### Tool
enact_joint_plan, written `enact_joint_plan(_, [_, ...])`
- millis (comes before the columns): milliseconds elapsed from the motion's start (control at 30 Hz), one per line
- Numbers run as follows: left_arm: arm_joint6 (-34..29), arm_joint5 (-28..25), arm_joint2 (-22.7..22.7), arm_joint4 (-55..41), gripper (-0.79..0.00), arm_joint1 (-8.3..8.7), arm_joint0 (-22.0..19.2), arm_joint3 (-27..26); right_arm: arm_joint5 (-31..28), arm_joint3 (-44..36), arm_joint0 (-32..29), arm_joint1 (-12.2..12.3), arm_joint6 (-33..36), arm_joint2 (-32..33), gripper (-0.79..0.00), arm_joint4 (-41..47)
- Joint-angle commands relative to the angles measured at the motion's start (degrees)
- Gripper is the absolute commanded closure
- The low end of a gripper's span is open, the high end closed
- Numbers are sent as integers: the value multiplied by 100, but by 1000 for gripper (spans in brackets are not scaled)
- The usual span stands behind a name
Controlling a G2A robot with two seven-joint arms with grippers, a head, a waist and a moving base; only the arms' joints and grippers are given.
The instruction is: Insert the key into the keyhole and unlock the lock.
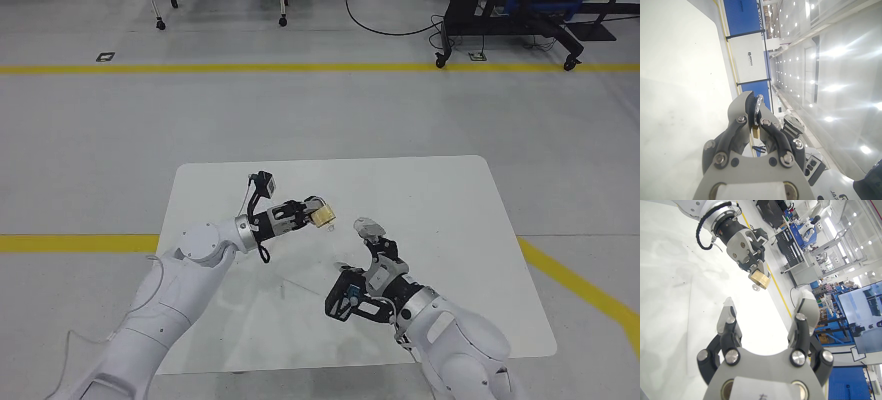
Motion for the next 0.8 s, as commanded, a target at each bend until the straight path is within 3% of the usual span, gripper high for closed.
enact_joint_plan(0, [263,-332,-85,81,0,11,125,-159,219,94,-36,-9,-162,60,-785,304])
enact_joint_plan(33, [322,-452,-121,29,0,11,206,-239,295,146,-15,-9,-130,86,-776,245])
enact_joint_plan(133, [397,-692,-204,-148,0,0,369,-376,499,339,94,-21,-207,-63,-459,83])
enact_joint_plan(167, [412,-728,-211,-162,0,-6,399,-399,679,412,175,-18,-156,-131,-379,-360])
enact_joint_plan(233, [395,-673,-183,-95,0,-16,426,-395,1055,591,252,-25,-181,-443,-342,-1123])
enact_joint_plan(267, [397,-640,-176,-50,0,-20,421,-391,1263,667,284,-34,-211,-572,-286,-1387])
enact_joint_plan(333, [395,-608,-188,-67,0,-30,423,-408,1527,822,332,-56,-237,-781,-237,-1665])
enact_joint_plan(433, [379,-560,-223,-84,0,-38,426,-435,1632,1013,474,-97,-175,-963,-274,-1764])
enact_joint_plan(533, [340,-488,-276,-117,0,-39,433,-430,1625,1140,629,-134,-121,-1053,-262,-1715])
enact_joint_plan(767, [211,-225,-342,-97,0,-44,402,-402,1606,1330,805,-178,-124,-1198,-139,-1866])
